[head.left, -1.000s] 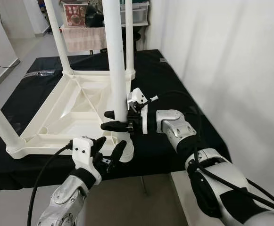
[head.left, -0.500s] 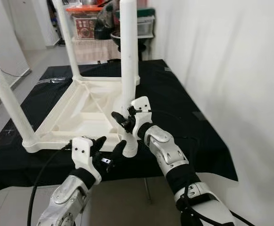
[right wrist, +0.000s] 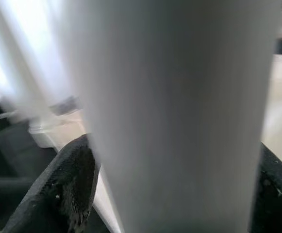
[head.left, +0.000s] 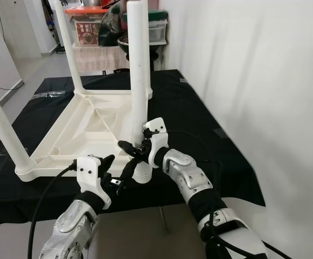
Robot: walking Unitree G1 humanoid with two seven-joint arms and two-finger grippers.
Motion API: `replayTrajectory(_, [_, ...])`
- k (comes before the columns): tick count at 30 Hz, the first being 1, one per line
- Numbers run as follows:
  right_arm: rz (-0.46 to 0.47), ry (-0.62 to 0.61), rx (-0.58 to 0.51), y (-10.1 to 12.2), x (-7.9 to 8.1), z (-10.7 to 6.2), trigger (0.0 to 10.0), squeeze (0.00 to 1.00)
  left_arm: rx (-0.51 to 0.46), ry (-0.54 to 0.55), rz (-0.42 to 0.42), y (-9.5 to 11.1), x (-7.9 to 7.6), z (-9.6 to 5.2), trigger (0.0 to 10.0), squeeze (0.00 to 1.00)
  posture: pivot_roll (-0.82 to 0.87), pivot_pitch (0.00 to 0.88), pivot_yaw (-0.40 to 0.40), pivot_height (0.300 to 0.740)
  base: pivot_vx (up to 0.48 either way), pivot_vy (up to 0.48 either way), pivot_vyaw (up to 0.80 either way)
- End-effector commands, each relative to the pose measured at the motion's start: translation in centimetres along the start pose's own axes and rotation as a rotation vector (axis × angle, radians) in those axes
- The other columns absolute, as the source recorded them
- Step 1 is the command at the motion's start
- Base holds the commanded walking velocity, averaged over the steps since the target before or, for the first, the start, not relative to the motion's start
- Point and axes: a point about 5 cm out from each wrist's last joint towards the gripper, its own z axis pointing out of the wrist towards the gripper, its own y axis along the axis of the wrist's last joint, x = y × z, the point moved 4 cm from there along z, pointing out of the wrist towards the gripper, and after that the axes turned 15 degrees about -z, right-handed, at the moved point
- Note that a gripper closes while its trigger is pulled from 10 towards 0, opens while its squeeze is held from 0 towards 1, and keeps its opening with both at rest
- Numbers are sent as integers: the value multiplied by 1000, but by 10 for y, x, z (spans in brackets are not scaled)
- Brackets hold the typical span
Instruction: Building children table
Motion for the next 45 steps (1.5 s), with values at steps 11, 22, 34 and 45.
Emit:
replayTrajectory(11, [-202,345,16,12,-4,-10,7608,0,22,65,85,-12,2,-24,10000,0,35,0,-18,740,0,0,0])
replayTrajectory(22, [-202,289,64,9,-15,-12,0,0,66,27,87,-23,-5,-30,10000,0,23,0,-21,740,0,0,0])
replayTrajectory(34, [-103,-225,237,-44,-21,-27,0,0,67,8,76,-22,-4,-29,0,0,-29,0,5,740,0,0,0])
replayTrajectory(45, [-53,-424,247,-46,-36,-24,0,0,68,-18,91,-20,-4,-20,0,0,-1,0,-11,740,0,0,0])
